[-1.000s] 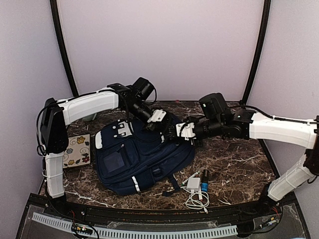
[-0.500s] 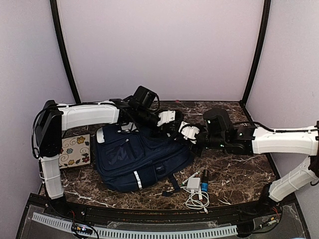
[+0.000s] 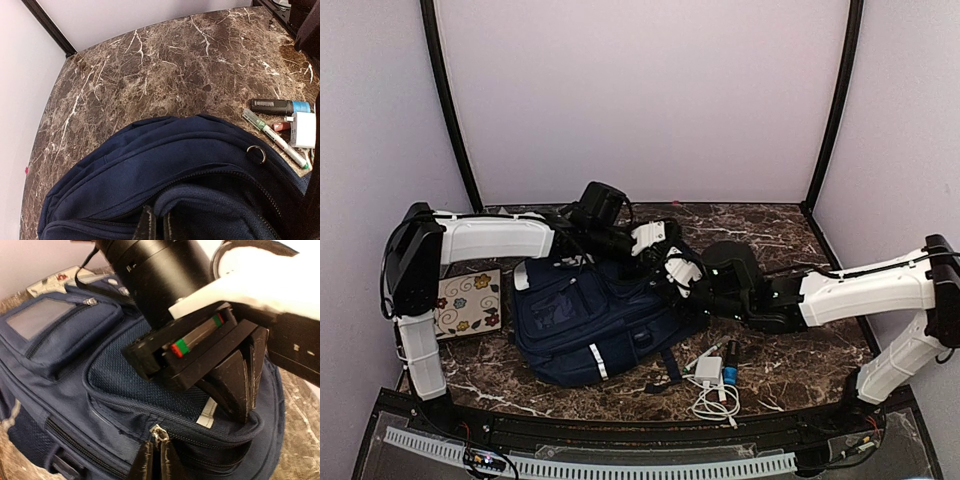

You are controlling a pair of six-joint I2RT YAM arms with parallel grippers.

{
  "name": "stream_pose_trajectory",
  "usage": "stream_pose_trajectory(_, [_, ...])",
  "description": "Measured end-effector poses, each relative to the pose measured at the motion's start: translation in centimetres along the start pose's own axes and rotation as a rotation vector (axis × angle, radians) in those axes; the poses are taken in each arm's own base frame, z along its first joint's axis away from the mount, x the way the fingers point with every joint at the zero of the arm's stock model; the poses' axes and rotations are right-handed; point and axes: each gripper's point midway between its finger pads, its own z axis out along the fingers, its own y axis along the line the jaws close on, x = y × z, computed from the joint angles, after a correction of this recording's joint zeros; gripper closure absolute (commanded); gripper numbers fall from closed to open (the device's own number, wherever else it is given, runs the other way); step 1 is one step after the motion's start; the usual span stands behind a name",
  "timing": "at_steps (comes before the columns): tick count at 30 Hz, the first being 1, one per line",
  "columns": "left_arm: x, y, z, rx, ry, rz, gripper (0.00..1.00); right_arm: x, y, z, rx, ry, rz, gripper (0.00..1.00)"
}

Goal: Pack the student bag
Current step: Unzip the upper front pocket of the student bag, then pick up the upper front pocket of the student bag.

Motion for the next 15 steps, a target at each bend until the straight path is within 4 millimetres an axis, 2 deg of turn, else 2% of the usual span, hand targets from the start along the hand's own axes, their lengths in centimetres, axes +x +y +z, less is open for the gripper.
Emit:
stream_pose_trajectory(4, [-0.8, -0.1, -1.3, -0.035, -0.052, 0.029, 1.00, -1.0, 1.6, -1.4, -0.071, -0.069, 0.013, 0.80])
stream_pose_trajectory(9, [-2.2, -0.3, -3.1, -0.075, -0.119, 0.078, 1.00, -2.4, 3.2, -5.8, -0.164, -0.170, 0.026, 0.75])
stream_pose_trajectory(10, [-2.2, -0.3, -3.2, -0.076, -0.126, 0.084, 1.00, -2.8, 3.0, -7.1, -0.174, -0.197, 0.038, 0.72])
stream_pose_trajectory(13, [-2.0, -0.8, -3.5, -0.072, -0.137, 0.100, 1.00, -3.4, 1.3, -9.4, -0.148, -0.237, 0.104, 0.59])
stream_pose_trajectory(15, [-1.8, -1.3, -3.9, -0.073, -0.146, 0.112, 1.00, -3.8, -0.9, -10.4, -0.095, -0.252, 0.177, 0.54])
